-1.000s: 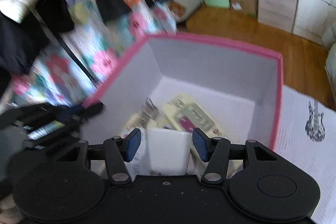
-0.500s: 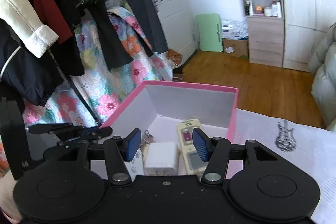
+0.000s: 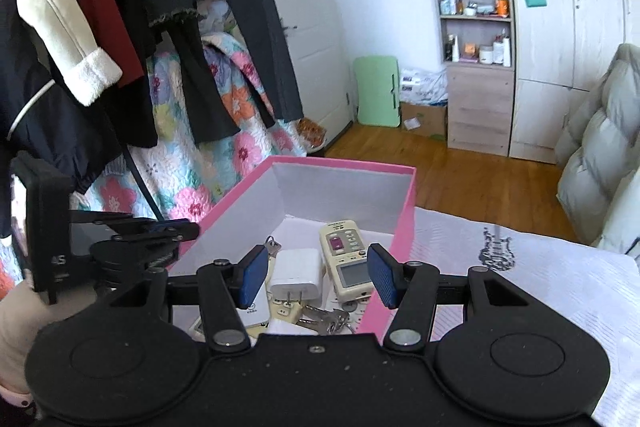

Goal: Organize rigid objects
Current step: 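Lower the pink box onto the bed with the left tool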

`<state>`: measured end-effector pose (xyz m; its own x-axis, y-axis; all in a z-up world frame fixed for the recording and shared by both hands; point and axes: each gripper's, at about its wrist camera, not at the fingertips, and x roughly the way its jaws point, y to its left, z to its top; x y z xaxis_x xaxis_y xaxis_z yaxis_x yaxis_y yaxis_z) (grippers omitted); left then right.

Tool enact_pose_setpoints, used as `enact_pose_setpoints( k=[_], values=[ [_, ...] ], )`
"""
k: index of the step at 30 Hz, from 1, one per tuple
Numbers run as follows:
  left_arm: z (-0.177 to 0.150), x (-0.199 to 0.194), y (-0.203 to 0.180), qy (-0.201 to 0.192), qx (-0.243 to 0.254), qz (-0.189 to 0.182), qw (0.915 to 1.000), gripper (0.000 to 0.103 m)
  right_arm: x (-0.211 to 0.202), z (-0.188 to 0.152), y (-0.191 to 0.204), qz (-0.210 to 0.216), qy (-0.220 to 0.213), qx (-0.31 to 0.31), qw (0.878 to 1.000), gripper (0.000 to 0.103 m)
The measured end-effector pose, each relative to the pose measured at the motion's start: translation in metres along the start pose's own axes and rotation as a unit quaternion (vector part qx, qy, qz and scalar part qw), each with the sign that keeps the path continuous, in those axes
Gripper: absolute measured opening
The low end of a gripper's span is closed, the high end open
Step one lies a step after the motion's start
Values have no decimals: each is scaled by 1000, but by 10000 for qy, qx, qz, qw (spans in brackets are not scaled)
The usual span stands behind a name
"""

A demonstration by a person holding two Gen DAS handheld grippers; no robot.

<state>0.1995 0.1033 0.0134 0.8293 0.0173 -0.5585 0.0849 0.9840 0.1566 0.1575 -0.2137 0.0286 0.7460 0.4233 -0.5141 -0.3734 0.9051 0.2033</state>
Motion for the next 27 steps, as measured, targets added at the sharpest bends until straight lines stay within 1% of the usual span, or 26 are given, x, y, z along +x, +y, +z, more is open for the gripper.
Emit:
enact_pose_setpoints(
  k=[4, 8, 11, 13, 15, 17, 19, 21, 23, 24, 26, 27],
  values=[
    [0, -28, -2, -114, -7, 66, 9999, 6, -13, -3, -1, -129, -87, 8, 9999, 60],
    [1, -51, -1, -138, -258, 33, 9996, 7, -33, -9, 2, -423, -277, -95, 9987, 61],
    [-1, -67, -4, -101, -436, -82, 9990, 8, -49, -13, 3, -603, -418, -71, 9973, 61],
    [-2, -77, -9, -66, -486, -158, 9987, 11, -60, -16, 3, -657, -515, -74, 9965, 61],
    [-3, -87, -14, -60, -490, -177, 9986, 16, -70, -19, 2, -745, -547, -51, 9957, 61],
    [-4, -96, -19, -55, -513, -203, 9985, 27, -80, -22, 3, -848, -595, -48, 9946, 61],
    [-5, -105, -25, -70, -519, -239, 9983, 33, -87, -25, 2, -902, -618, 26, 9940, 62],
    [-7, -112, -31, -60, -502, -278, 9983, 38, -93, -29, 1, -918, -605, 97, 9939, 63],
    [-10, -120, -36, -61, -519, -331, 9981, 46, -96, -30, 2, -970, -573, 110, 9936, 63],
    [-12, -123, -38, -49, -523, -357, 9980, 47, -98, -31, 2, -1038, -541, 94, 9931, 64],
    [-15, -127, -42, -11, -551, -400, 9977, 57, -103, -33, 4, -1145, -514, 56, 9921, 66],
    [-16, -129, -44, -1, -571, -397, 9976, 60, -105, -34, 4, -1179, -500, 73, 9917, 68]
  ],
)
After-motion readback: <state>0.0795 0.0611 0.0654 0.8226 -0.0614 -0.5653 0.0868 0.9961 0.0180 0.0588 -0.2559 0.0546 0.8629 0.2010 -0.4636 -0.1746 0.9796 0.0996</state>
